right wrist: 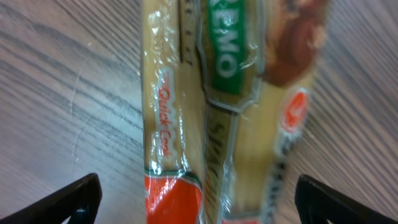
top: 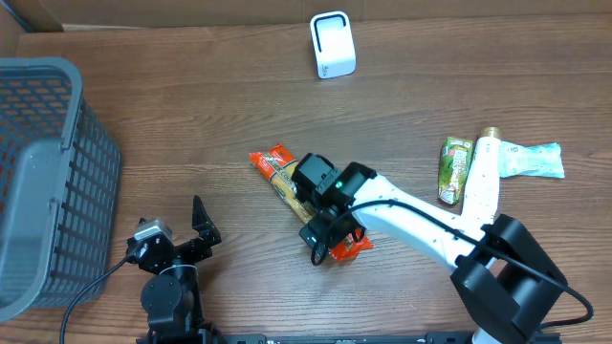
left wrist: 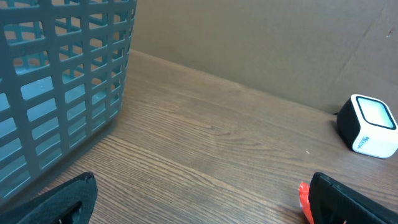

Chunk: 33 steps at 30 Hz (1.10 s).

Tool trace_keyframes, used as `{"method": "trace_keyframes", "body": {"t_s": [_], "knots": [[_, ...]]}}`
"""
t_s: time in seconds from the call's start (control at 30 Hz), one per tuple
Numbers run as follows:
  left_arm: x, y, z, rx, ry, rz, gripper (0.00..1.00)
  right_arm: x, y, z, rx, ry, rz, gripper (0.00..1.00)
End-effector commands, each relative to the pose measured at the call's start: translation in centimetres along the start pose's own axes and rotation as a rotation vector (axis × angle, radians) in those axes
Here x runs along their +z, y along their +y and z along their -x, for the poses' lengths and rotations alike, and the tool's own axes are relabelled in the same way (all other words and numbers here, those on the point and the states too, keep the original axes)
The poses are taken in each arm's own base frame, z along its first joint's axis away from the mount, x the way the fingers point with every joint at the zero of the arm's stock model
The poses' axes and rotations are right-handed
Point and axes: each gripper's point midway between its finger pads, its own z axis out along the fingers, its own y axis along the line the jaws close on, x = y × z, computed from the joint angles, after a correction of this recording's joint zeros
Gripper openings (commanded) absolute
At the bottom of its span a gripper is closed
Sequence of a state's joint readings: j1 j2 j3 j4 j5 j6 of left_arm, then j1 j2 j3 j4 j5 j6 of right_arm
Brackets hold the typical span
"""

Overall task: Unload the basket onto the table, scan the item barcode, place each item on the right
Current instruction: 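Lift the spaghetti pack and rotate it in the right gripper, then hold the spaghetti pack barcode up in front of the white scanner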

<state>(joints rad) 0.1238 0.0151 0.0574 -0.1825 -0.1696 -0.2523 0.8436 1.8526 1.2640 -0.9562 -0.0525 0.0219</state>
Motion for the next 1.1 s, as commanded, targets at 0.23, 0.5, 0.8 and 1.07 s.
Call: {"method": "trace_keyframes", "body": {"t_s": [0.23, 0.5, 0.8, 1.07], "knots": [[-0.1, 0.1, 0.2, 0.015, -0.012, 0.006, 1.0, 4.0, -0.5, -1.4, -0.033, -0.031, -0.004, 0.75], [-0.1, 0.1, 0.2, 0.015, -0.012, 0.005, 1.0, 2.9, 0.6, -0.8, -0.019, -0.027, 0.062, 0.04], [-0.1, 0.1, 0.2, 0.015, -0.012, 0.006, 1.0, -6.9, 5.8, 3.3, -0.12, -0.232, 0.629, 0.04], [-0.1, 0.1, 0.2, 0.015, -0.012, 0.006, 1.0, -18.7, 1.4, 4.0, -0.089, -0.568, 0.967, 0.04]]}}
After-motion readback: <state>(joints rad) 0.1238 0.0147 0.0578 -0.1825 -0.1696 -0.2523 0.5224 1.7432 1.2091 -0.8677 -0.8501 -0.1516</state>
